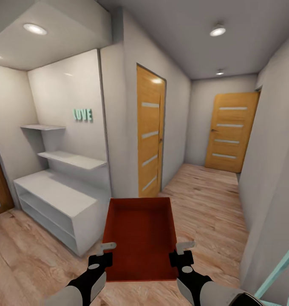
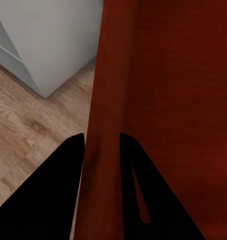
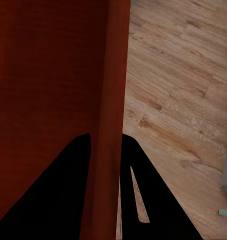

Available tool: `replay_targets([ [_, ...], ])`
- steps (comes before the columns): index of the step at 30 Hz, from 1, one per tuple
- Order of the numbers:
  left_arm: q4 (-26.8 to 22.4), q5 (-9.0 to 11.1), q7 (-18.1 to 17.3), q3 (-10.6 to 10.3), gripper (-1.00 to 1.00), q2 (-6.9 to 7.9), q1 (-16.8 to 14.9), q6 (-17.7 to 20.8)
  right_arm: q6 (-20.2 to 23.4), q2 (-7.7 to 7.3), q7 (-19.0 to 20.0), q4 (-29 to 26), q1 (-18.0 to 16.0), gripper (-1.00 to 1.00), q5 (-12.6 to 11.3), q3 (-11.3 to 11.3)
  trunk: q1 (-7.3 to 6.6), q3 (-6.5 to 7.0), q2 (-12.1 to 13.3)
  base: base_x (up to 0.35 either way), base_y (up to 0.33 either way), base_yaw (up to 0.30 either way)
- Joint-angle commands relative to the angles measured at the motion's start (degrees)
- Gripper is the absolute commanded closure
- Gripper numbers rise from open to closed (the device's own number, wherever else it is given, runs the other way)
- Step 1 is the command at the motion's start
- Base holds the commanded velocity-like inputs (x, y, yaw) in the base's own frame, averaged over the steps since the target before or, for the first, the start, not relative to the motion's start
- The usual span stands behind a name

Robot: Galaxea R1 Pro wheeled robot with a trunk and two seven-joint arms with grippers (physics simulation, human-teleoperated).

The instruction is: Move the two storage containers from the living room to the garage. In the garage, place one container on the floor and stack the other container on top of it (either order is fine).

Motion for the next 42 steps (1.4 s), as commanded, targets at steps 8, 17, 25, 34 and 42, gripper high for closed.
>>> replay_targets([
  [8,0.0,-0.2,2.6,1.0,1.0,0.01,0.0,-0.3,0.1,0.06,2.4,-0.2,0.0,1.0,0.5,-4.9,0.05,-0.03,0.0,0.303,0.001,-0.29],
  [17,0.0,-0.2,2.6,1.0,1.0,0.01,0.0,-0.3,0.1,0.06,2.4,-0.2,0.0,1.0,0.5,-4.9,0.05,-0.03,0.0,0.295,0.0,-0.29],
  [25,0.0,-0.2,2.6,1.0,1.0,0.01,0.0,-0.2,0.1,0.14,2.3,-0.2,0.0,1.0,0.5,-4.9,0.05,-0.03,0.0,0.309,0.047,-0.131],
  [34,0.0,-0.2,2.6,1.0,1.0,0.01,0.0,-0.2,0.1,0.15,2.3,-0.2,0.0,1.0,0.5,-4.9,0.05,-0.03,0.0,0.317,0.139,-0.05],
  [42,0.0,-0.2,2.6,1.0,1.0,0.01,0.0,-0.3,0.1,0.15,2.3,-0.2,0.0,1.0,0.5,-4.9,0.05,-0.03,0.0,0.317,0.152,-0.234],
])
